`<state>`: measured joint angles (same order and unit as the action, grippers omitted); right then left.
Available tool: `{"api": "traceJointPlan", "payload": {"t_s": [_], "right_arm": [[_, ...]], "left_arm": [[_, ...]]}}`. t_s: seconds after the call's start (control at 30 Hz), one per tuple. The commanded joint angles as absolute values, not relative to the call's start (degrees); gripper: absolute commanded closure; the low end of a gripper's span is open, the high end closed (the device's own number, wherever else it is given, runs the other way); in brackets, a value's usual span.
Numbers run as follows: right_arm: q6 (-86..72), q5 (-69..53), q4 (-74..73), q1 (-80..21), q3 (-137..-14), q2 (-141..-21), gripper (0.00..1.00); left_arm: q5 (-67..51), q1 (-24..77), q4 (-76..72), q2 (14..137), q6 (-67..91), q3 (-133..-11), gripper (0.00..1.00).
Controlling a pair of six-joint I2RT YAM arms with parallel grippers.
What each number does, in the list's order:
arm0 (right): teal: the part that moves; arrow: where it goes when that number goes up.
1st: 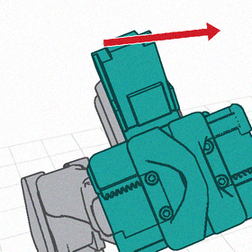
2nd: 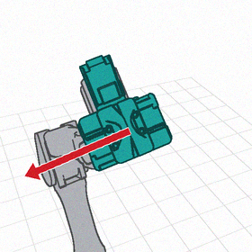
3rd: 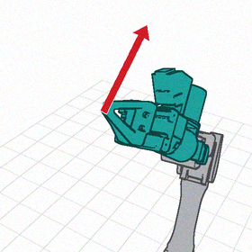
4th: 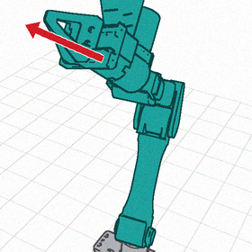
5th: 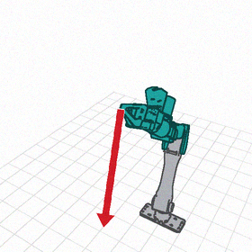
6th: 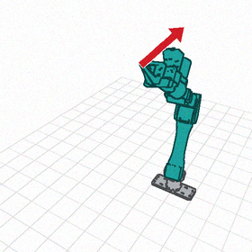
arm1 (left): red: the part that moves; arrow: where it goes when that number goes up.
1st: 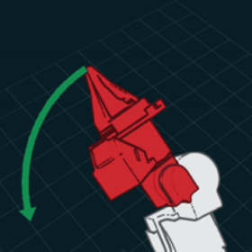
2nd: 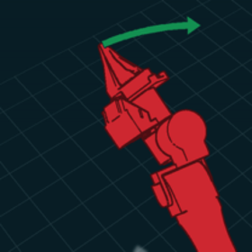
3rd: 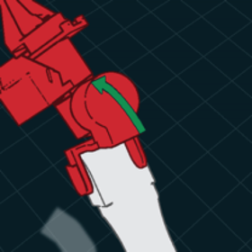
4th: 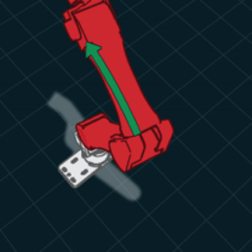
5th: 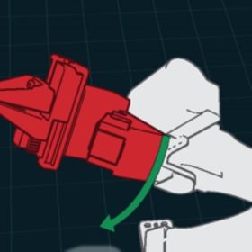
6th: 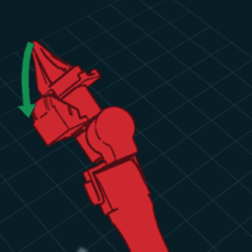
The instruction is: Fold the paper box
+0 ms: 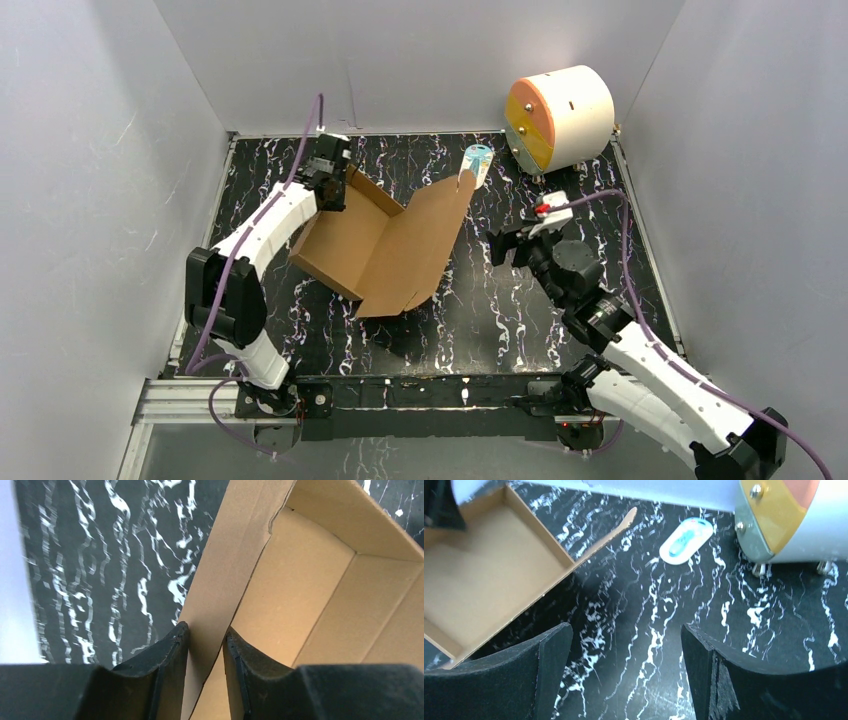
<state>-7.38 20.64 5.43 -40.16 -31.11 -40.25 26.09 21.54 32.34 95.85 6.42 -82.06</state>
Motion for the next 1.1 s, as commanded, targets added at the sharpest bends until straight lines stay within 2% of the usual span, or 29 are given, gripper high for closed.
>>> {"api": "traceJointPlan", "payload": {"t_s": [0.0, 0.4, 0.83, 1.07], "right_arm": [[-6.7, 18.6, -1.2, -40.0, -41.2, -41.3, 0.11], [-4.9, 13.6, -11.7, -40.0, -54.0, -49.7, 0.1], [-5.4, 6.6, -9.8, -40.0, -53.4, -54.1, 0.1], [-6.2, 4.9, -7.8, -40.0, -51.6, -54.3, 0.1]], "left_arm": [[13.3, 17.3, 35.0, 93.3, 14.9, -78.7, 0.7], [-0.9, 13.2, 26.2, 88.3, 31.0, -61.6, 0.64], [-12.2, 13.2, 14.6, 73.4, 45.0, -43.5, 0.42], [-18.1, 13.6, 8.2, 70.8, 50.6, -37.2, 0.4]]}}
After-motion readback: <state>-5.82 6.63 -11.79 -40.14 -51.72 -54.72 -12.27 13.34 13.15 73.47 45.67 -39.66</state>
